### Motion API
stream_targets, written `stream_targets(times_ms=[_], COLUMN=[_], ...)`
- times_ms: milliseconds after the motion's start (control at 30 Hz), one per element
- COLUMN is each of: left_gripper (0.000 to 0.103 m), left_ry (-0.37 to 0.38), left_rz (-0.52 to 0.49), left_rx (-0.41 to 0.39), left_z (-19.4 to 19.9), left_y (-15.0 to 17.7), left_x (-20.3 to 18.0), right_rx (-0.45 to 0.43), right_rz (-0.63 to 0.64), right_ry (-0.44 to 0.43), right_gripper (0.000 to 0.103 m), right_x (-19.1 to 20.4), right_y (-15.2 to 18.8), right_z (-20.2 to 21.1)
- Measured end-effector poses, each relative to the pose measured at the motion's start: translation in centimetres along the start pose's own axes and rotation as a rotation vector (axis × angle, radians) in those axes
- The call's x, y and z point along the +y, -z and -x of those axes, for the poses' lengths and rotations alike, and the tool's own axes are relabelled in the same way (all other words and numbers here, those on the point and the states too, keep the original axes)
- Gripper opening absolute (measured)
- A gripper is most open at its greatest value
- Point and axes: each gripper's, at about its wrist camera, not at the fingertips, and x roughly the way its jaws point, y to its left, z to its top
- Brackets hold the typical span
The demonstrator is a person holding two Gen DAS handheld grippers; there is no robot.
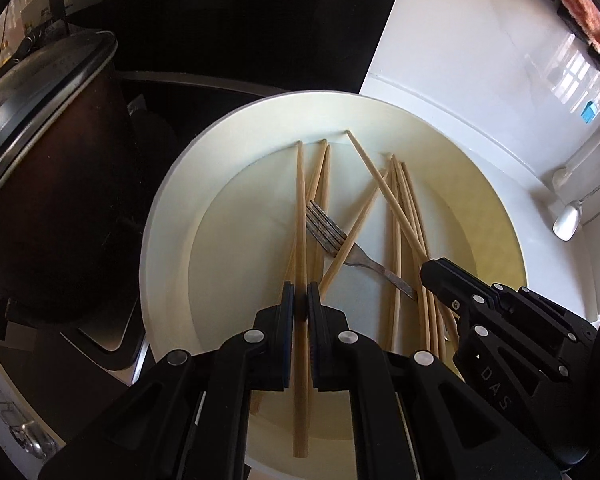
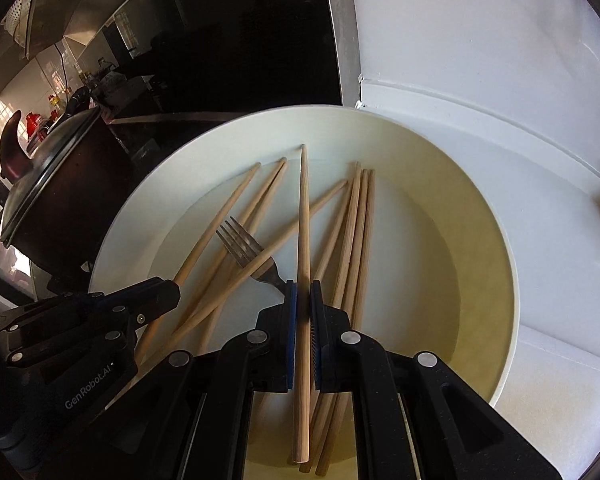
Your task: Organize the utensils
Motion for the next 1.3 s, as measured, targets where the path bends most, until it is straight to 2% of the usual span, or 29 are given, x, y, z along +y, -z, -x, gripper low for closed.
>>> stream_targets(times_ms=[233, 400, 433, 467, 500, 533, 567, 633, 700, 800, 867, 933, 1100, 1300], left_gripper=[0.007, 0.008, 0.012, 0.023, 0.027, 0.038, 0.055, 0.067, 0.070, 0.077, 0.082, 0.086, 0.087, 0.089], left_ry=[-0.006, -0.015, -0.018, -0.019, -0.024, -0.032, -0.040, -0.053, -0.069, -0.086, -0.086, -0.111, -0.115, -0.134], left_rz=[0.008, 0.020, 0.025, 0.030, 0.031, 0.031, 0.034, 0.042, 0.043, 0.063, 0.073, 0.080, 0.079, 0.062], left_rx=[0.050, 0.080, 0.083, 0.084, 0.081, 0.073, 0.063, 0.031, 0.011, 0.003, 0.003, -0.002, -0.013, -0.034], left_z=[-1.4, -1.7, -1.6, -1.6, -1.6, -1.3, -0.8, 0.2, 1.1, 2.1, 2.8, 3.5, 5.2, 6.5], left_y=[-0.1, 0.1, 0.1, 0.1, 0.0, 0.0, 0.2, 0.3, 0.3, 0.4, 0.5, 0.7, 1.3, 1.1], left_x=[-0.3, 0.1, 0.2, 0.2, 0.2, 0.2, 0.3, 0.3, 0.4, 0.6, 0.8, 0.7, 0.4, 0.2], right_rx=[0.070, 0.078, 0.075, 0.069, 0.060, 0.051, 0.040, 0.021, 0.004, -0.018, -0.022, -0.017, -0.017, -0.021], right_rz=[-0.007, -0.009, -0.010, -0.010, -0.008, -0.006, -0.006, -0.009, -0.012, -0.015, -0.015, -0.016, -0.016, -0.009], right_ry=[-0.006, -0.009, -0.010, -0.008, -0.002, 0.002, 0.005, 0.007, 0.006, 0.012, 0.007, 0.006, 0.006, 0.025], right_gripper=[0.007, 0.007, 0.007, 0.008, 0.013, 0.017, 0.023, 0.024, 0.026, 0.037, 0.039, 0.045, 0.054, 0.056], right_x=[-0.5, -1.0, -1.1, -1.1, -1.2, -1.3, -1.4, -1.8, -2.1, -2.5, -2.6, -2.5, -2.3, -2.0], right_y=[0.2, 0.3, 0.3, 0.2, 0.2, 0.2, 0.2, 0.2, 0.3, 0.5, 0.7, 0.8, 1.2, 1.6], right_z=[-1.3, -1.1, -0.9, -0.7, -0.3, 0.0, 0.4, 1.2, 2.3, 3.7, 4.4, 4.9, 6.5, 8.0])
